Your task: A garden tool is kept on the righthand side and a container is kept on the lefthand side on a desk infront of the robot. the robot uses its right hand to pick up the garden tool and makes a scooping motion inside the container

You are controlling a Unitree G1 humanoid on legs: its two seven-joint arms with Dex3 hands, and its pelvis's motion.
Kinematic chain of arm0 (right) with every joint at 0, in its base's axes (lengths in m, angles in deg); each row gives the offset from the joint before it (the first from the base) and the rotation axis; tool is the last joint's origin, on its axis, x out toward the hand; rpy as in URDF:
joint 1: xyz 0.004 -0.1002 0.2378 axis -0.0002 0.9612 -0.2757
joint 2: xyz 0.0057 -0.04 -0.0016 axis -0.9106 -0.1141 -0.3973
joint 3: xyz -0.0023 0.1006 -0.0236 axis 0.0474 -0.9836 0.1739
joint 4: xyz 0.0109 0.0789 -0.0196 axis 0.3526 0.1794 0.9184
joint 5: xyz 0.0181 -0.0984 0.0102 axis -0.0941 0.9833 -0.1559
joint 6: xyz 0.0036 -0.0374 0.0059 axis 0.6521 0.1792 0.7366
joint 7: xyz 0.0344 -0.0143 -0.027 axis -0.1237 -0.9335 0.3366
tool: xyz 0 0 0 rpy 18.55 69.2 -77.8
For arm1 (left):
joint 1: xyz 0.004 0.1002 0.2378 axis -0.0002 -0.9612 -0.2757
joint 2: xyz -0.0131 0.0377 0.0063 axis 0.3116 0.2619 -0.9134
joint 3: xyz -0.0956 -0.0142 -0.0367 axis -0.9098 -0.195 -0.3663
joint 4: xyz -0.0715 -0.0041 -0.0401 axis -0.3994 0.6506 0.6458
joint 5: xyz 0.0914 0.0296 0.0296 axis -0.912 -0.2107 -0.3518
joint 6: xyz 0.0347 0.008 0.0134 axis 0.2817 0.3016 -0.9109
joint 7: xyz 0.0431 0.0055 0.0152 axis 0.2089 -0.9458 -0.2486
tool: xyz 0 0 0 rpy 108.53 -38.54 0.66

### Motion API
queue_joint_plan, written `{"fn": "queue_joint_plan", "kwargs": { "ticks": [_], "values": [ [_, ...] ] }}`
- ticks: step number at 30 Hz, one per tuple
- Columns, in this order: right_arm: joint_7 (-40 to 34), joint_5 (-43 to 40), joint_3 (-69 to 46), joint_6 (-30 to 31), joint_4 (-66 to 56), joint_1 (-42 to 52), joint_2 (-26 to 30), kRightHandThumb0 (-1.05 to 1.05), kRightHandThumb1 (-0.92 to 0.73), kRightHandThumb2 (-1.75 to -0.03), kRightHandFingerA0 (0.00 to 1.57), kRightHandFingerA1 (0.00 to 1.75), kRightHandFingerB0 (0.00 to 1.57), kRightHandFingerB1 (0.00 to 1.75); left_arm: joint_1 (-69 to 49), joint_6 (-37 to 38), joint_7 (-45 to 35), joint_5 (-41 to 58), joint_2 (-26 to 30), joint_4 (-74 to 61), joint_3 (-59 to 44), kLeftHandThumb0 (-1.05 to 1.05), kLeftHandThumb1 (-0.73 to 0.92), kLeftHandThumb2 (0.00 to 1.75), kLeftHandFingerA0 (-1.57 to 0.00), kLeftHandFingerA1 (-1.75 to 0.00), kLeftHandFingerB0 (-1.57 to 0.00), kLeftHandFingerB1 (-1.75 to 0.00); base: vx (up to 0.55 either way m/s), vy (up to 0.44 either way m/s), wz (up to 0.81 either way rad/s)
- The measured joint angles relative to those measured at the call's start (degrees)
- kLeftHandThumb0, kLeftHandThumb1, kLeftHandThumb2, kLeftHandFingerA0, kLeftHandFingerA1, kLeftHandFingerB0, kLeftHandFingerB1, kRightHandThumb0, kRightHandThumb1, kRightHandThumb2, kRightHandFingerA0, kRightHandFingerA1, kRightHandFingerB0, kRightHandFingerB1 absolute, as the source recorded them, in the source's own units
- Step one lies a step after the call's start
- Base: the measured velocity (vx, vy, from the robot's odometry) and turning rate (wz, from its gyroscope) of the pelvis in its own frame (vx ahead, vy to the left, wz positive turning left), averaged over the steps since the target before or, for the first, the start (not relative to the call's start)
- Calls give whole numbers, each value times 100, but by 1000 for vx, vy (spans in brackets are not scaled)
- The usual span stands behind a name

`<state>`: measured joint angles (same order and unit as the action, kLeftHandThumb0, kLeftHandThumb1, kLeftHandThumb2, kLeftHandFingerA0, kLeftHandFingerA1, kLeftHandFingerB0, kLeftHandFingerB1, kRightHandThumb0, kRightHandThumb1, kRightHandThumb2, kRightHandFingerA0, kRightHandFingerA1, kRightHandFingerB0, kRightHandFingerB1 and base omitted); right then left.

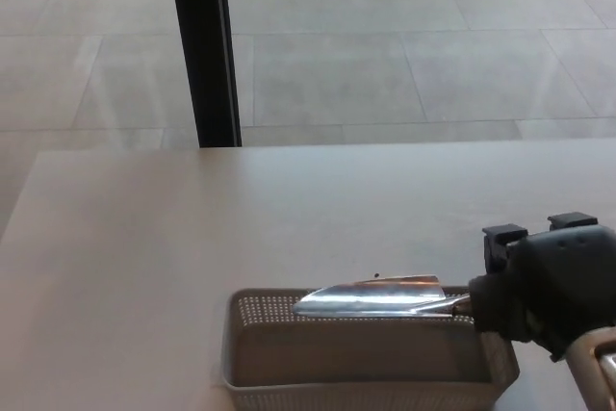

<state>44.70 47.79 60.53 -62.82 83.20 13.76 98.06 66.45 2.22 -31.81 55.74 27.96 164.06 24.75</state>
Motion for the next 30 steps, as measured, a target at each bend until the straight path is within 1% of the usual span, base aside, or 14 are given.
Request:
{"fn": "queue_joint_plan", "kwargs": {
  "ticks": [1,6,8,13,14,18,19,20,25,26,27,28,29,30],
  "values": [
    [9,-99,-92,-25,-4,6,-57,-20,-47,-105,117,136,100,125,1,0,0,0,0,-1,0,-49,-8,102,-93,-100,-84,-93,0,0,0],
    [54,-511,-523,-136,-20,7,-362,-10,-49,-101,122,138,99,122,-10,0,0,1,-1,-1,-2,-34,-9,109,-85,-99,-78,-91,0,0,0],
    [63,-672,-695,-170,-20,6,-460,-14,-50,-103,120,140,97,124,-20,0,-1,2,-2,0,-4,-38,-9,101,-86,-98,-81,-91,0,0,0],
    [118,-1069,-1134,-227,-20,3,-663,-18,-52,-99,120,140,99,127,-57,0,-1,3,-4,2,-6,-26,-12,109,-88,-100,-80,-92,0,0,0],
    [129,-1146,-1221,-237,-20,2,-682,-17,-51,-100,119,140,100,127,-60,0,-1,3,-4,2,-6,-43,-6,98,-86,-97,-77,-90,0,0,0],
    [169,-1457,-1583,-264,-20,-24,-732,-19,-49,-103,117,138,98,125,-85,0,-1,2,-4,5,-6,-42,-6,95,-85,-97,-77,-90,0,0,0],
    [182,-1540,-1686,-267,-20,-37,-742,-19,-56,-90,89,175,70,165,-93,0,-1,3,-4,4,-6,-33,-4,96,-88,-97,-75,-87,0,0,0],
    [195,-1624,-1790,-270,-20,-52,-747,-20,-53,-96,91,175,73,165,-99,0,-1,2,-4,5,-6,-29,-10,108,-84,-100,-77,-91,0,0,0],
    [266,-2014,-2327,-269,-20,-207,-744,-18,-47,-103,90,175,79,160,-114,0,-1,6,-4,5,-14,-41,-6,98,-89,-97,-81,-90,0,0,0],
    [275,-2088,-2429,-269,-20,-252,-739,-16,-48,-102,88,175,78,157,-119,0,-1,5,-4,7,-14,-33,-9,105,-85,-99,-79,-90,0,0,0],
    [285,-2161,-2534,-269,-20,-302,-726,-24,-47,-106,119,135,101,121,-119,0,-1,6,-4,7,-15,-38,0,96,-86,-95,-73,-86,0,0,0],
    [300,-2251,-2655,-268,-16,-358,-689,-24,-47,-106,119,135,101,121,-120,0,-1,6,-3,8,-15,-38,0,96,-86,-95,-73,-86,0,0,0],
    [315,-2336,-2777,-267,-14,-409,-638,-17,-52,-101,90,175,82,148,-122,0,-1,6,-3,9,-16,-32,-8,101,-82,-99,-78,-90,0,0,0],
    [334,-2411,-2891,-262,-8,-466,-587,-17,-46,-106,118,134,102,122,-129,0,-3,7,-3,11,-21,-28,-10,102,-88,-100,-81,-91,0,0,0]
  ]
}}
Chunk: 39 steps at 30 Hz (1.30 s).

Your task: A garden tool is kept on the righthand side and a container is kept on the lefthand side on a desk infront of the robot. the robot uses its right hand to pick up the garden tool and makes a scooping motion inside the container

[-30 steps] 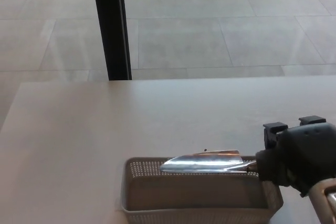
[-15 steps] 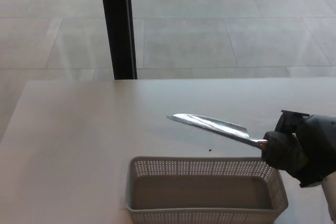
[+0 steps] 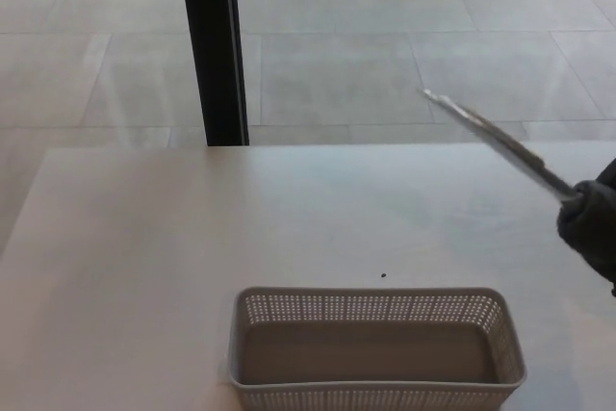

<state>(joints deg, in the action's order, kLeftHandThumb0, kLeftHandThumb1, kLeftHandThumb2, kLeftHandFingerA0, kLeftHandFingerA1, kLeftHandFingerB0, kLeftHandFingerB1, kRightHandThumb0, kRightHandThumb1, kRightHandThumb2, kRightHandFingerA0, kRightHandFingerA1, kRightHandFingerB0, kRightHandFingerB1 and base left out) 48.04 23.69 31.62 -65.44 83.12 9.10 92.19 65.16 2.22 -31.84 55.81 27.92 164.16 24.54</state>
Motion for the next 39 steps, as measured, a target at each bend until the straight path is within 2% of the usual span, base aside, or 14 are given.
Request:
{"fn": "queue_joint_plan", "kwargs": {
  "ticks": [4,5,10,16,19,23,25,29,30,31,32,34,36,39],
  "values": [
    [47,-312,-405,10,188,-241,315,-18,-49,-104,118,135,101,123,-44,0,-6,17,2,11,-52,-27,-10,105,-86,-99,-79,-91,0,0,0],
    [54,-401,-500,7,315,-304,433,-15,-59,-92,87,174,77,152,-61,-1,-8,24,5,17,-79,-29,-11,106,-88,-100,-80,-91,0,0,0],
    [35,-627,-613,-14,1217,-390,1068,-17,-63,-76,86,173,74,146,-153,0,-34,37,24,50,-148,-40,-6,101,-89,-96,-79,-89,0,0,0],
    [-247,-545,37,-179,2527,-360,1586,-18,-64,-72,92,166,86,105,-186,0,-42,11,24,65,-102,-41,-7,97,-84,-96,-80,-90,0,0,0],
    [-448,-460,466,-284,3080,-360,1734,-20,-62,-76,88,171,77,126,-193,0,-48,11,24,63,-101,-42,-4,98,-85,-95,-78,-88,0,0,0],
    [-736,-272,1169,-388,3772,-476,1861,-25,-68,-67,86,162,85,79,-186,0,-50,23,23,68,-133,-36,-9,108,-86,-99,-78,-91,0,0,0],
    [-850,-145,1562,-402,4047,-557,1918,-32,-60,-68,93,157,86,109,-174,0,-50,25,23,69,-145,-31,-9,107,-83,-99,-77,-90,0,0,0],
    [-1004,51,2199,-348,4343,-745,1958,-28,-65,-63,86,167,80,112,-137,0,-52,30,23,69,-161,-33,-10,103,-88,-98,-80,-90,0,0,0],
    [-1043,83,2324,-318,4379,-815,1957,-32,-49,-93,113,130,82,105,-125,1,-53,31,23,69,-162,-39,-9,96,-89,-98,-82,-91,0,0,0],
    [-1069,94,2398,-301,4397,-855,1956,-32,-49,-93,113,130,82,105,-116,0,-54,32,23,68,-163,-39,-9,96,-89,-98,-82,-91,0,0,0],
    [-1098,105,2466,-286,4410,-889,1954,-27,-66,-67,85,155,78,81,-104,0,-56,33,23,69,-168,-33,-11,105,-92,-99,-82,-91,0,0,0],
    [-1136,101,2548,-280,4405,-930,1932,-30,-70,-64,78,145,68,70,-102,0,-57,41,22,67,-182,-29,-11,109,-89,-100,-79,-92,0,0,0],
    [-1127,59,2589,-281,4363,-944,1890,-41,-71,-61,80,120,46,45,-102,0,-59,48,23,67,-197,-31,-9,107,-86,-99,-78,-90,0,0,0],
    [-987,-28,2597,-297,4245,-947,1871,-60,-67,-61,42,71,13,26,-100,0,-65,52,22,63,-206,-42,-9,107,-86,-98,-80,-91,0,0,0]
  ]
}}
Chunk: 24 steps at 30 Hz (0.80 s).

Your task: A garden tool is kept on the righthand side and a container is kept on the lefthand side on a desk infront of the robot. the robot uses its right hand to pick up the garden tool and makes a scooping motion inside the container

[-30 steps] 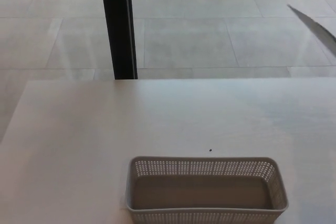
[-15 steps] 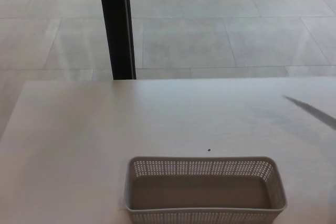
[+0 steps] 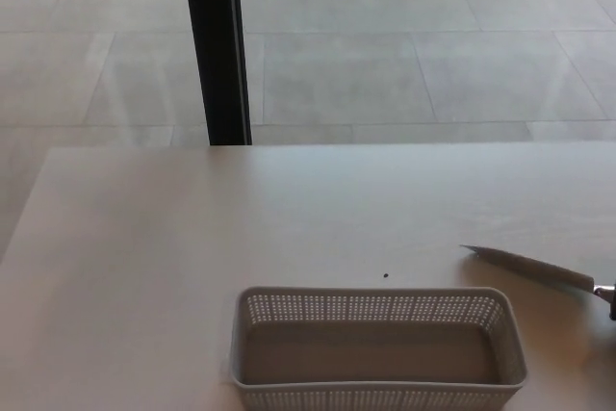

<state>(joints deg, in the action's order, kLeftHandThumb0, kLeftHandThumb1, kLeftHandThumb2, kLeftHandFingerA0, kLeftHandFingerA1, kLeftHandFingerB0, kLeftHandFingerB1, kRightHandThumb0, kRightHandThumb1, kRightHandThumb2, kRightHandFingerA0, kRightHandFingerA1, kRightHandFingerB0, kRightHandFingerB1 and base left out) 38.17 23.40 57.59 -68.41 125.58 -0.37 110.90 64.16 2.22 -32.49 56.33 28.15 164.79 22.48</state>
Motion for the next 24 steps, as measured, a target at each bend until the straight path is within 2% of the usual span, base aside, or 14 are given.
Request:
{"fn": "queue_joint_plan", "kwargs": {
  "ticks": [1,2,3,4,5,6,9,10,14,15,17,19,21,24],
  "values": [
    [156,-77,-2,4,-135,0,0,-60,-67,-61,42,71,13,26,0,0,-7,0,0,-13,0,-42,-9,107,-86,-98,-80,-91,0,0,0],
    [227,-111,-2,7,-203,1,0,-70,-53,-93,3,48,0,24,0,0,-7,-2,0,-20,5,-34,0,101,-87,-96,-73,-86,0,0,0],
    [327,-144,-2,20,-307,2,0,-76,-55,-94,3,32,4,18,2,0,-7,-5,0,-24,12,-40,-3,105,-83,-95,-74,-88,0,0,0],
    [392,-163,-4,30,-365,2,0,-83,-59,-97,0,23,0,14,7,0,-6,-9,0,-24,18,-41,-4,106,-82,-95,-74,-89,0,0,0],
    [493,-197,-8,49,-462,2,1,-83,-59,-97,0,23,0,14,17,0,-5,-13,0,-24,34,-41,-4,106,-82,-95,-74,-89,0,0,0],
    [542,-216,-10,58,-508,2,1,-99,-68,-101,0,8,0,0,21,0,-5,-17,0,-25,41,-40,-2,104,-83,-94,-75,-88,0,0,0],
    [808,-303,-11,115,-709,2,7,-99,-68,-101,0,8,0,0,27,0,-3,-32,-1,-26,75,-40,-2,104,-83,-94,-75,-88,0,0,0],
    [884,-325,-11,134,-762,2,10,-94,-78,-64,0,0,0,0,27,0,-3,-35,-1,-26,84,-33,-1,102,-90,-97,-76,-89,0,0,0],
    [1211,-411,-31,239,-1072,60,41,-97,-78,-64,0,0,0,0,29,0,-3,-34,-2,-25,85,-33,1,100,-90,-97,-77,-88,0,0,0],
    [1281,-433,-42,267,-1144,82,50,-100,-78,-64,0,0,0,0,30,0,-3,-36,-2,-25,87,-39,-5,108,-85,-96,-77,-90,0,0,0],
    [1436,-487,-79,319,-1298,159,75,-102,-78,-64,0,0,0,0,32,0,-3,-37,-2,-25,96,-38,-5,109,-84,-96,-75,-89,0,0,0],
    [1610,-557,-124,385,-1459,255,107,-103,-78,-64,0,0,0,0,31,0,-3,-37,-2,-25,98,-39,-8,107,-88,-98,-78,-91,0,0,0],
    [1801,-622,-198,461,-1647,374,149,-102,-78,-64,0,0,0,0,30,0,-3,-36,-2,-36,97,-39,-8,104,-85,-97,-78,-91,0,0,0],
    [2043,-750,-312,562,-1901,581,205,-100,-78,-64,0,0,0,0,30,0,-2,-37,-2,-45,100,-45,-1,103,-85,-95,-76,-88,0,0,0]
  ]
}}
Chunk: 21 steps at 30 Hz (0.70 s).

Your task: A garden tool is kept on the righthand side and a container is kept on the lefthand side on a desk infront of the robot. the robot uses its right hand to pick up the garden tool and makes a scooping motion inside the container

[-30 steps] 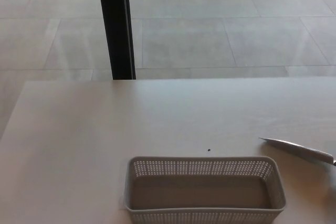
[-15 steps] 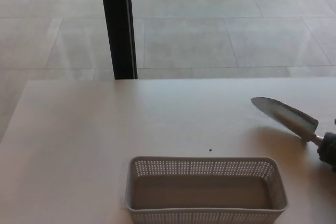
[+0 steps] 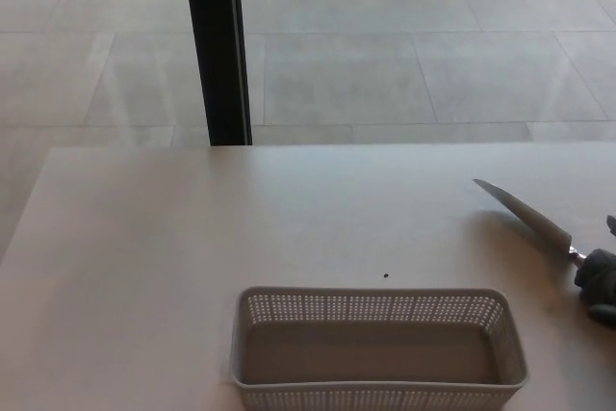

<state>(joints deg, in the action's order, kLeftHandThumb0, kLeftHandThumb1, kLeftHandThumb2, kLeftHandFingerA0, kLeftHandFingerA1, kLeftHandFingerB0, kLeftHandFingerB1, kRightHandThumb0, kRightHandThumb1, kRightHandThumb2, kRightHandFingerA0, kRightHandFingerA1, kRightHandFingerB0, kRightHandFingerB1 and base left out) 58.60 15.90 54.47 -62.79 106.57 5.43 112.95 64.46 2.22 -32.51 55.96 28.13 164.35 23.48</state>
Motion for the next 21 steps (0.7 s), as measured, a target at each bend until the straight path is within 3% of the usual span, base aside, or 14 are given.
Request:
{"fn": "queue_joint_plan", "kwargs": {
  "ticks": [2,3,4,6,10,11,13,14,15,16,20,21],
  "values": [
    [149,-98,-129,48,-197,172,65,-101,-79,-64,0,0,0,0,-3,0,0,-2,0,-2,5,-44,-3,103,-85,-95,-76,-88,0,0,0],
    [253,-173,-221,82,-328,292,134,-105,-82,-65,0,0,0,0,-9,0,0,-2,1,-3,6,-31,-2,99,-91,-98,-78,-90,0,0,0],
    [339,-245,-329,114,-443,397,183,-102,-83,-66,0,0,0,0,-10,0,-1,1,1,-5,-5,-34,-8,114,-82,-99,-76,-91,0,0,0],
    [463,-401,-636,151,-690,633,253,-102,-86,-67,0,0,0,0,-9,0,0,4,1,-7,-23,-43,-3,101,-86,-95,-78,-89,0,0,0],
    [584,-702,-1454,153,-1118,1123,374,-105,-88,-68,0,0,0,0,-6,0,0,2,0,-7,-20,-37,-8,111,-88,-97,-78,-90,0,0,0],
    [606,-757,-1613,154,-1191,1216,389,-104,-77,-84,0,0,0,3,-5,0,1,2,0,-9,-20,-33,-1,97,-92,-98,-79,-89,0,0,0],
    [635,-883,-2023,153,-1354,1413,391,-105,-90,-68,0,4,0,2,-3,0,0,2,0,-9,-20,-39,-6,101,-86,-96,-81,-90,0,0,0],
    [642,-919,-2145,153,-1393,1467,391,-105,-87,-69,0,19,0,28,0,0,0,2,-1,-10,-20,-29,-11,108,-84,-100,-78,-91,0,0,0],
    [656,-975,-2380,157,-1477,1567,392,-105,-92,-69,0,31,0,37,6,0,-1,3,-2,-12,-23,-41,-4,99,-82,-95,-78,-89,0,0,0],
    [666,-1005,-2559,165,-1545,1639,391,-105,-84,-72,0,36,0,47,12,0,-1,3,-2,-12,-24,-32,-3,96,-91,-98,-80,-90,0,0,0],
    [681,-1163,-3294,184,-1695,1897,391,-105,-86,-67,0,54,0,54,28,0,-1,3,-9,-16,-26,-46,-4,96,-86,-95,-80,-89,0,0,0],
    [681,-1182,-3391,184,-1701,1931,391,-105,-64,-110,0,59,0,50,28,0,-1,3,-9,-16,-26,-49,-6,98,-87,-97,-80,-90,0,0,0]
  ]
}}
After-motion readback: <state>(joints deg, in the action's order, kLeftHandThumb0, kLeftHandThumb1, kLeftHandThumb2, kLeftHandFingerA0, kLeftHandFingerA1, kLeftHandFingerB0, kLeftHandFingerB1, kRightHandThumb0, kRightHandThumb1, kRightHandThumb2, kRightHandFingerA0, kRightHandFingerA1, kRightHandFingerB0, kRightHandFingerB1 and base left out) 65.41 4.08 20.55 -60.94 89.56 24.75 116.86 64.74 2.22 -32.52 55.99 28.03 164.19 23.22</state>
